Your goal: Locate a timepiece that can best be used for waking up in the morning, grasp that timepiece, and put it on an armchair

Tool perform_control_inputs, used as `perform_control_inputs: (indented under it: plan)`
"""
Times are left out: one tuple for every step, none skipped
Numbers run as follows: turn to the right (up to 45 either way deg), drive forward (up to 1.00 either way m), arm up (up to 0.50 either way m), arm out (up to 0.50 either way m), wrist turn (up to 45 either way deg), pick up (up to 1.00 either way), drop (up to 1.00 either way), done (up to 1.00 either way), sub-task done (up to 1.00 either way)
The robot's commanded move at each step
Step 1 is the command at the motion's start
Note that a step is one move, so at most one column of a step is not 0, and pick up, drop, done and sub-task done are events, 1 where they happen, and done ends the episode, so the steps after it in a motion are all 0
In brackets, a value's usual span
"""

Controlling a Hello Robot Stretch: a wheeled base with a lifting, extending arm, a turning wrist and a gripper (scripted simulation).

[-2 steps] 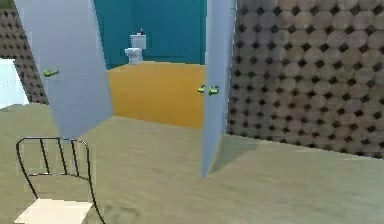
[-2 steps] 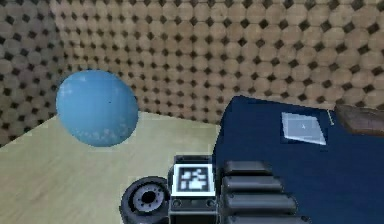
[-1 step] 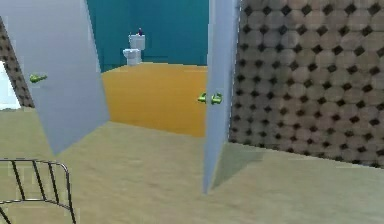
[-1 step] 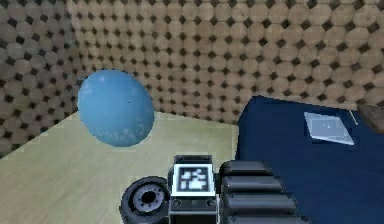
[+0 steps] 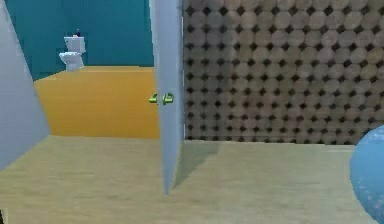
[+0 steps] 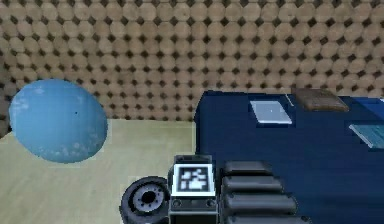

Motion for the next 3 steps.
perform_control_inputs:
  plan:
    - [3.0, 0.0, 0.0, 0.0, 0.0, 0.0, 0.0, 0.0, 0.0]
    - [0.0, 0.3, 0.0, 0.0, 0.0, 0.0, 0.0, 0.0, 0.0]
    - [-36.0, 0.0, 0.0, 0.0, 0.0, 0.0, 0.0, 0.0, 0.0]
